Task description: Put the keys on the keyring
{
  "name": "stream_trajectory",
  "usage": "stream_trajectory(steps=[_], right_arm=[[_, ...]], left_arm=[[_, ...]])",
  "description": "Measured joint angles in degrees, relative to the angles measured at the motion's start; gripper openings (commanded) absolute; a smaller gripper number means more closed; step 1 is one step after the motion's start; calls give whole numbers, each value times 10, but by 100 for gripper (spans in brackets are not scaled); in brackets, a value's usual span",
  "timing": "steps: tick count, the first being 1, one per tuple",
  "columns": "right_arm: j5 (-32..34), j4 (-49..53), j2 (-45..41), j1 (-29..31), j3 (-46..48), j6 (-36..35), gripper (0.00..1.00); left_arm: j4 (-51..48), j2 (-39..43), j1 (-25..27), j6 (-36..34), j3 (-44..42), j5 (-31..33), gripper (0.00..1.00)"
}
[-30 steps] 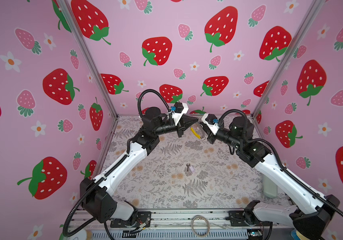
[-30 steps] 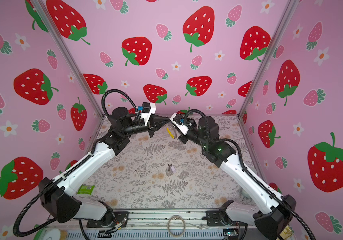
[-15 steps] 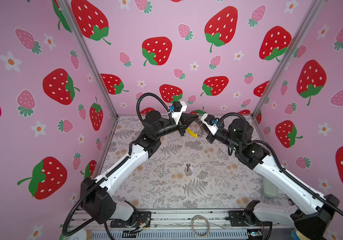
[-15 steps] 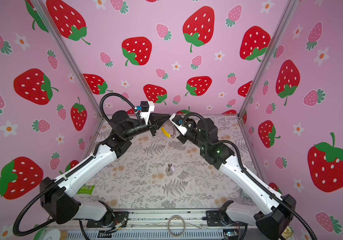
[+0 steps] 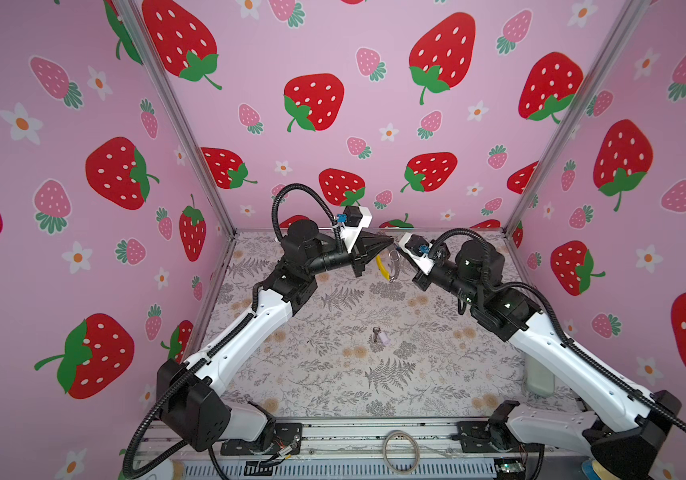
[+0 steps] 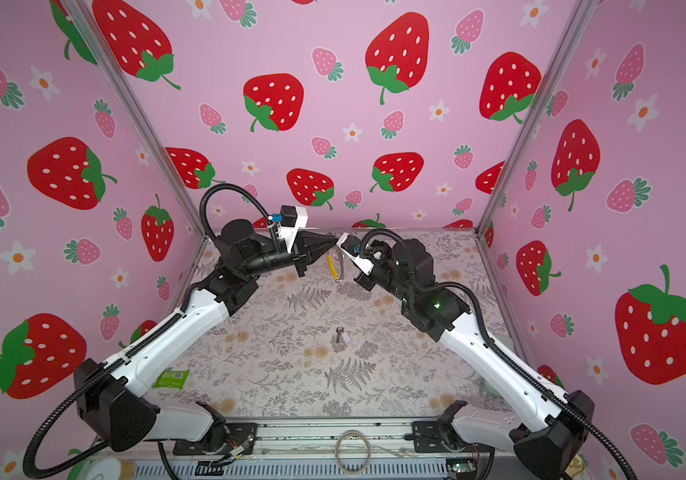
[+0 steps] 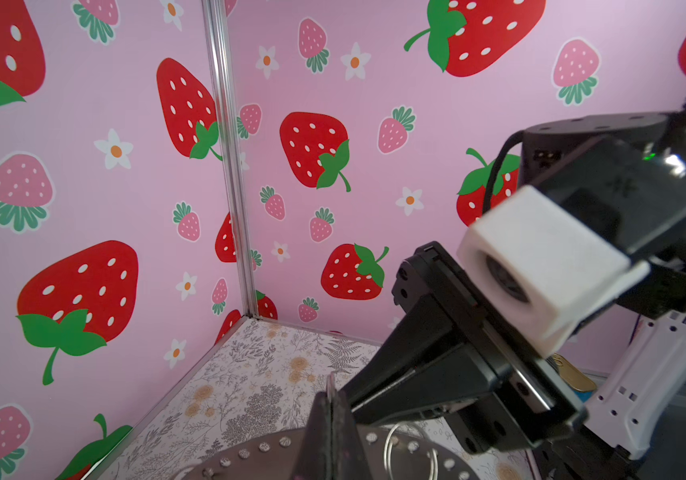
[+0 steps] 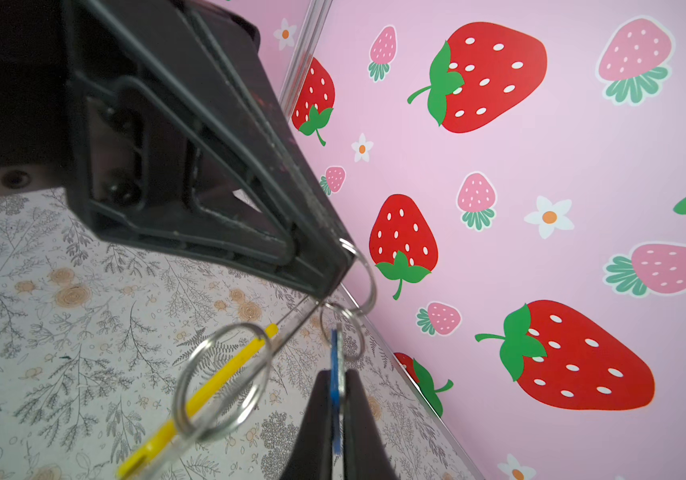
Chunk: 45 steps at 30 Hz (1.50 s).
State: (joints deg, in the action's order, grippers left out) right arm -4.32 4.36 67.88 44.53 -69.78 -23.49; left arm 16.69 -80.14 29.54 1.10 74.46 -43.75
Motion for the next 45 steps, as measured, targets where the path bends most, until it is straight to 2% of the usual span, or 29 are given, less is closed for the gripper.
stream_trajectory(steps=[11, 14, 18, 20, 26, 34, 40, 45], right_arm=[[9, 91, 21, 8, -31, -68, 2], [24, 112, 43, 22, -49, -86, 1], [47, 134, 83, 43, -73, -102, 1], [59, 138, 100, 51, -79, -108, 1], [76, 155, 150, 77, -90, -118, 1], [118, 163, 253, 110, -99, -132, 1], [155, 146, 360, 143, -131, -144, 0], [181, 120, 456, 165, -196, -154, 0]], left_arm=[[2, 16, -20, -1, -66, -24, 0], [26, 18, -29, 10, -98, -30, 5], [54, 18, -46, 28, -141, -34, 5], [70, 18, -56, 38, -165, -34, 15], [128, 33, -105, 68, -257, -26, 33], [132, 126, -183, 79, -362, 52, 39], [110, 202, -224, 78, -397, 132, 40], [86, 235, -245, 78, -408, 162, 40]])
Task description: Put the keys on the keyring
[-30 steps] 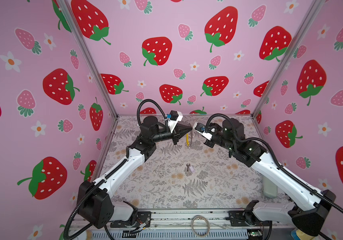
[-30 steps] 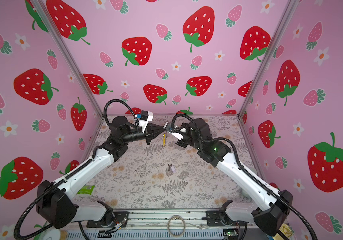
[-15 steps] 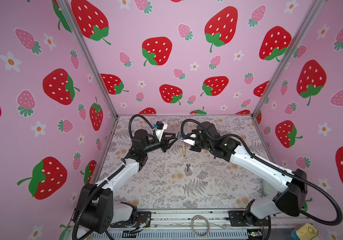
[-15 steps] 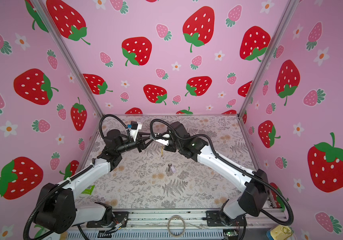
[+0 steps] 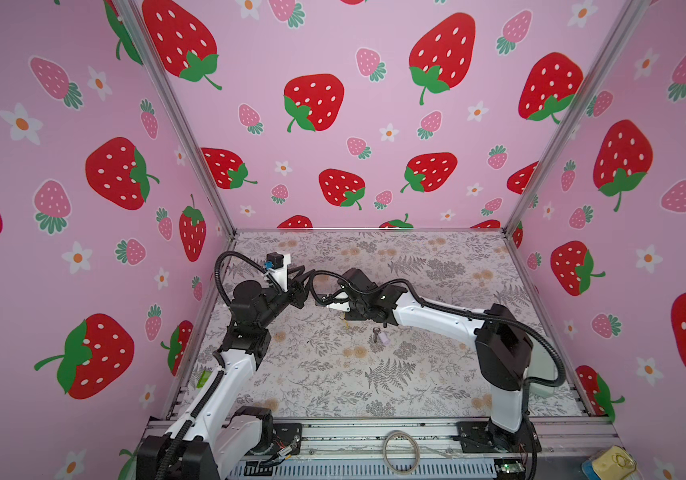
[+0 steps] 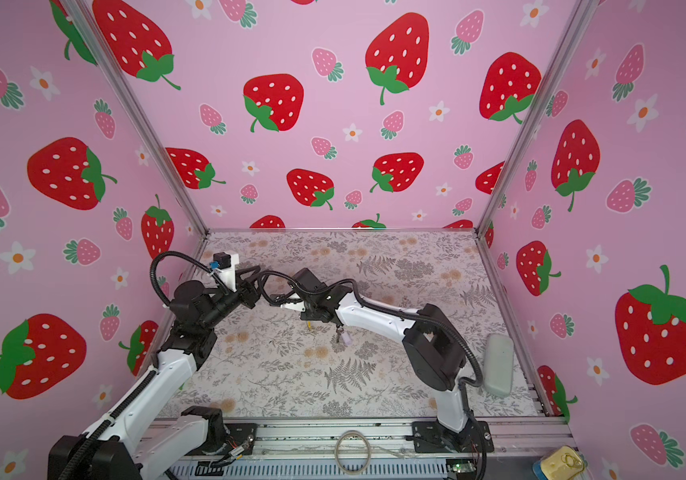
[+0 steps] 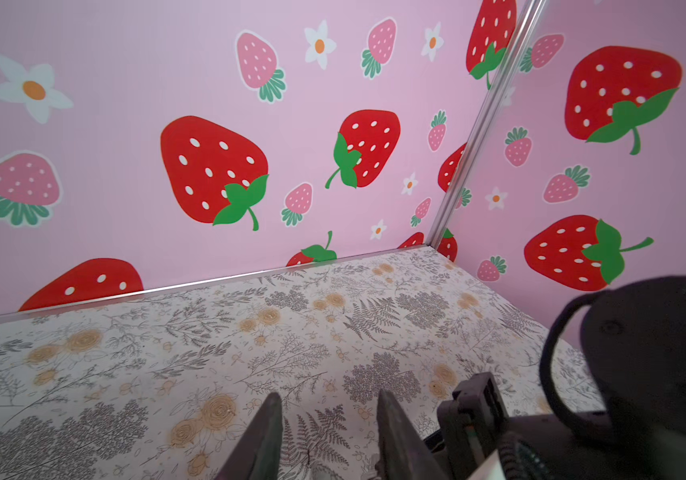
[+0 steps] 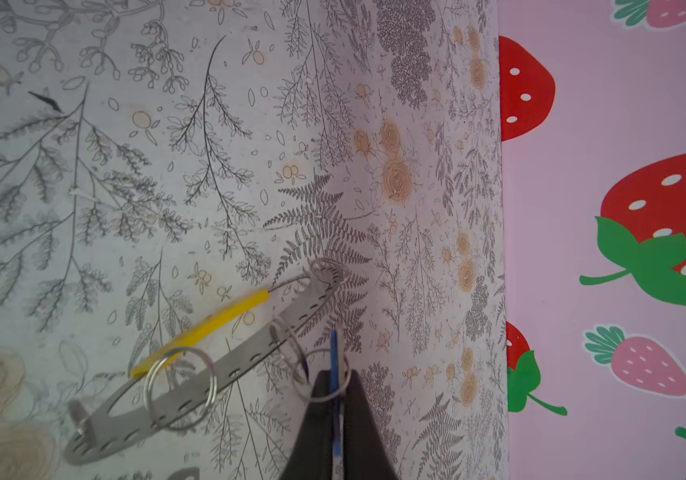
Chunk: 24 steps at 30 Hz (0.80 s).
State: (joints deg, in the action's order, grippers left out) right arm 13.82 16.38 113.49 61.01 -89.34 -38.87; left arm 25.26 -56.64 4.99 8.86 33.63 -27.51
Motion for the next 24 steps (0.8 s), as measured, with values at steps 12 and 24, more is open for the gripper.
stream_trajectory(steps=[12, 24], right_arm=[[22, -133, 41, 3, 37, 4, 0], [35, -232, 9, -35, 203, 14, 1]], left_arm=[[-30, 6, -7, 0, -6, 14, 40], [-37, -10, -5, 2, -13, 14, 40]])
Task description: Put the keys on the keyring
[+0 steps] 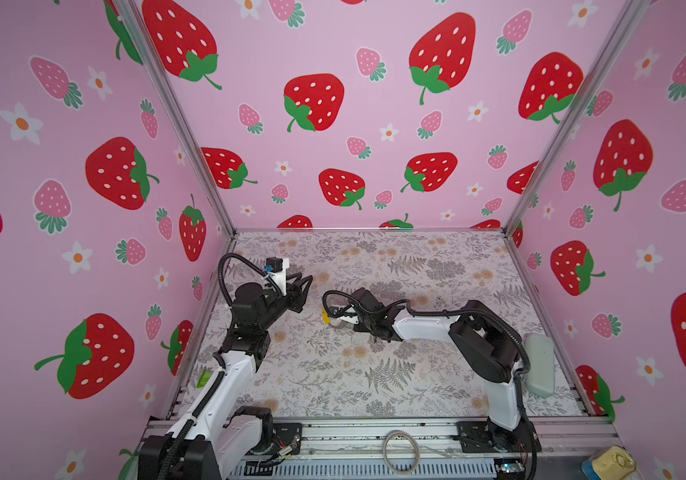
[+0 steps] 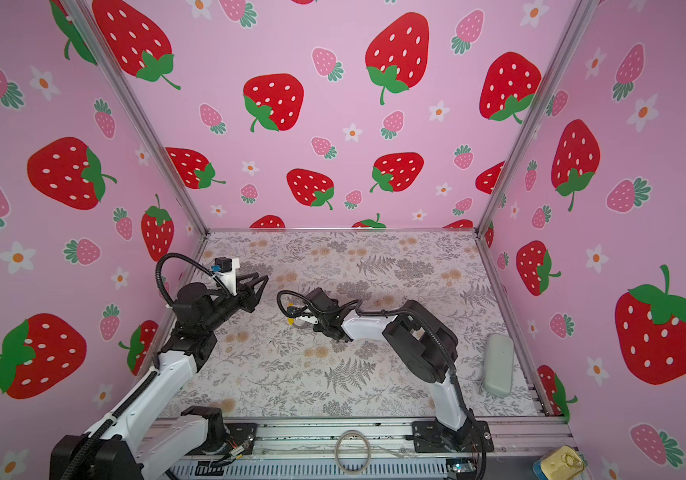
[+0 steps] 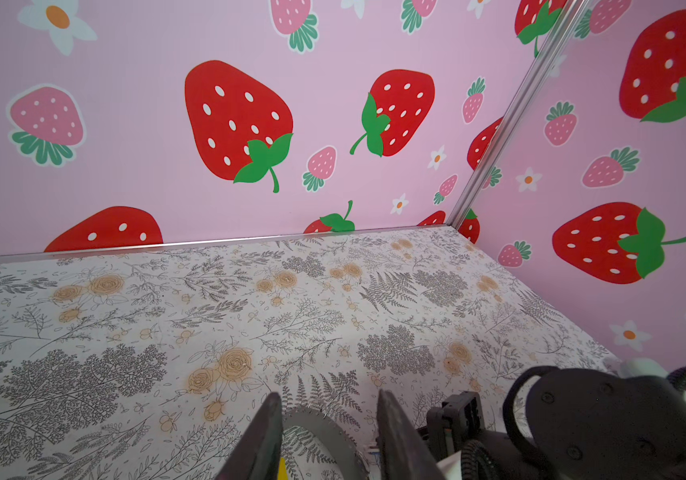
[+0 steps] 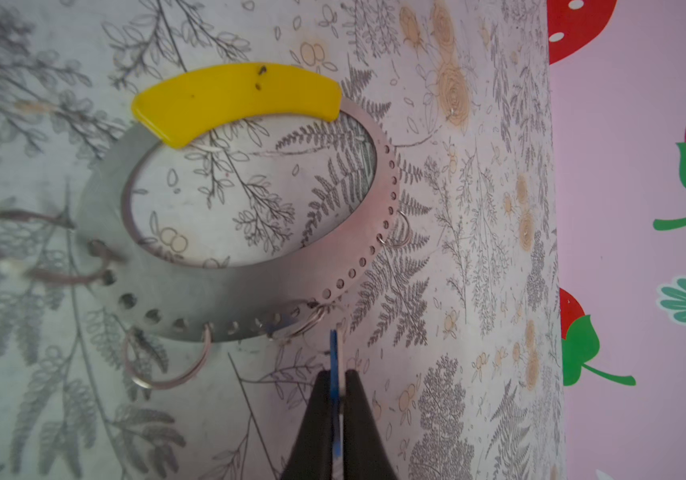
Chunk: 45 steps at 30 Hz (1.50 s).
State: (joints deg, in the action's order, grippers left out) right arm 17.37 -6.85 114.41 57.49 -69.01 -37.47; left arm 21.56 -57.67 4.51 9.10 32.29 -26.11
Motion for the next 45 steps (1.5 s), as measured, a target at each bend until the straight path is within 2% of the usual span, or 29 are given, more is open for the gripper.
stream_trajectory(steps=[16, 23, 28, 32, 35, 40, 45], right_arm=[[2, -83, -22, -49, 90, -32, 17], [-5, -99, -22, -71, 107, -46, 34], [-10, -89, -52, -89, 117, -31, 39], [-73, -28, -99, -119, 94, 18, 40], [-148, 28, -104, -140, 28, 68, 38], [-269, 85, -68, -157, -81, 166, 34], [-357, 115, 2, -164, -143, 241, 32]], left_arm=[[-40, -48, 25, -2, 0, 6, 40], [-57, -65, 34, -9, 15, 11, 40], [-76, -80, 44, -28, 32, 12, 40], [-100, -88, 54, -56, 51, 10, 40], [-108, -95, 58, -70, 59, 10, 40], [-119, -109, 62, -85, 60, 10, 40], [-121, -122, 62, -91, 60, 10, 40]])
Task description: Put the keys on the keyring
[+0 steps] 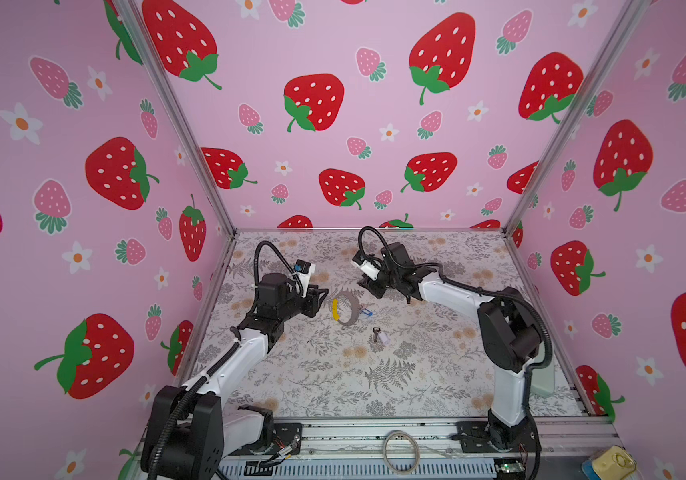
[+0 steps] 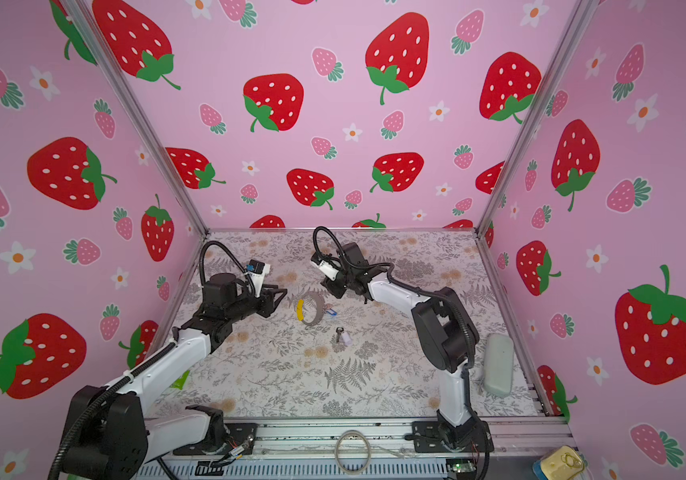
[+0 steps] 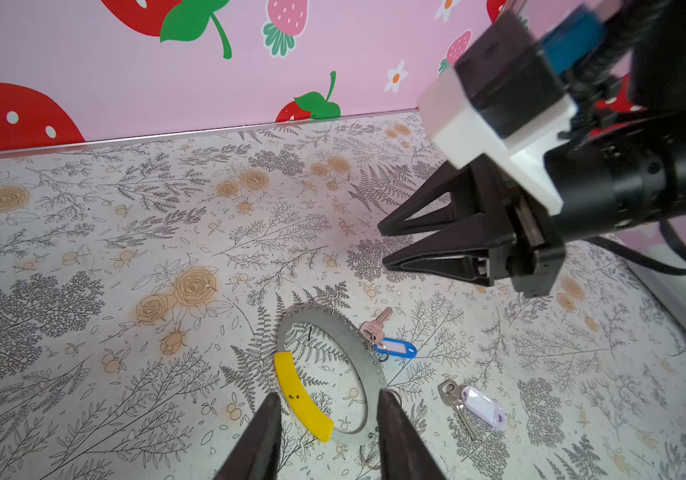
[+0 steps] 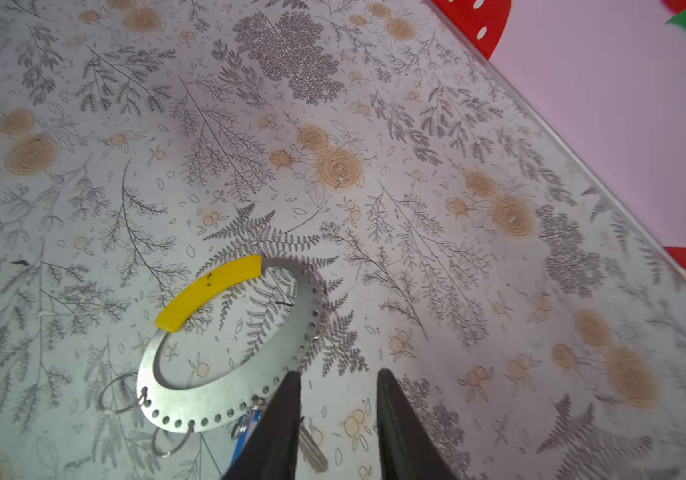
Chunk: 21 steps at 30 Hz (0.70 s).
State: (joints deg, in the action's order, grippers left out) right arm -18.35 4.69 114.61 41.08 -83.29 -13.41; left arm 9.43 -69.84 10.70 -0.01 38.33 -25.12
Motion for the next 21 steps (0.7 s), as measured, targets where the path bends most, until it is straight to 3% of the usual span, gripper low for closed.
stream_trajectory(steps=[7, 21], right_arm=[[-81, 42, 92, -18, -77, 108, 29], [-129, 49, 154, -34, -120, 247, 26]], left_arm=[[2, -4, 1, 0, 0, -4, 40], [11, -11, 1, 0, 0, -4, 40]])
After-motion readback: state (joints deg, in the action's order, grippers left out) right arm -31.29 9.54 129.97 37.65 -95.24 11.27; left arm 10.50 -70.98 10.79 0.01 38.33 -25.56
